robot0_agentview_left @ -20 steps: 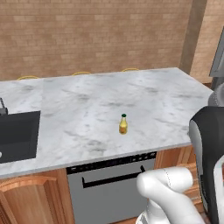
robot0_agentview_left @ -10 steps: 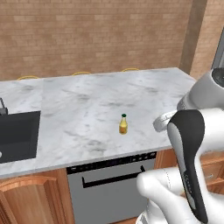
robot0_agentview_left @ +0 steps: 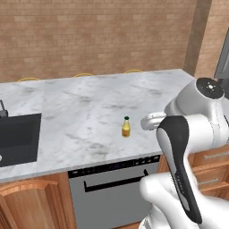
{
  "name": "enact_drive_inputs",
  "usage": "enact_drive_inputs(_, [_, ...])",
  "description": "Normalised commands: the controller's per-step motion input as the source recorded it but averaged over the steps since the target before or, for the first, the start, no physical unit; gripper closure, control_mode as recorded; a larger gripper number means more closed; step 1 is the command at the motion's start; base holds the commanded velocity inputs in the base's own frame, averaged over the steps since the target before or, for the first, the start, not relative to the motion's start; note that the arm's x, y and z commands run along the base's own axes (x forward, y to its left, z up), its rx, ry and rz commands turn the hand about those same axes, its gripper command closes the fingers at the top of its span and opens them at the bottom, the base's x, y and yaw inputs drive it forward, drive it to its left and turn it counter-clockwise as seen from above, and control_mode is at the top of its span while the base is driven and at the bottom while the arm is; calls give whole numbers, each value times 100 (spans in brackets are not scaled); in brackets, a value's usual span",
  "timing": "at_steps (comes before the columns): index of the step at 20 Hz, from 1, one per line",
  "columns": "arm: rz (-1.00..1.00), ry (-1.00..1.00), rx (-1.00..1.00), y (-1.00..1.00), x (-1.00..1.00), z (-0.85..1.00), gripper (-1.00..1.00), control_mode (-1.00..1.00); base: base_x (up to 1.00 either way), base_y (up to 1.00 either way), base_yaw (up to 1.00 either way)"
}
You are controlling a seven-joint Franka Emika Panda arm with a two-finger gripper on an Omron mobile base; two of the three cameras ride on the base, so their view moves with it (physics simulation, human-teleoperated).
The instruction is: Place the mustard and mustard from the counter to the top shelf of the fridge. If the existing items in the fridge are on the top shelf, move them to other shelves.
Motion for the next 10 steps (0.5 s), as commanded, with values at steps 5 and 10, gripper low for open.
enact_drive_inputs(5, [-9,1,0,-16,14,-24,-100,-100,0,0,0])
enact_drive_inputs(10, [-12,2,6,-20,20,-50,-100,-100,0,0,0])
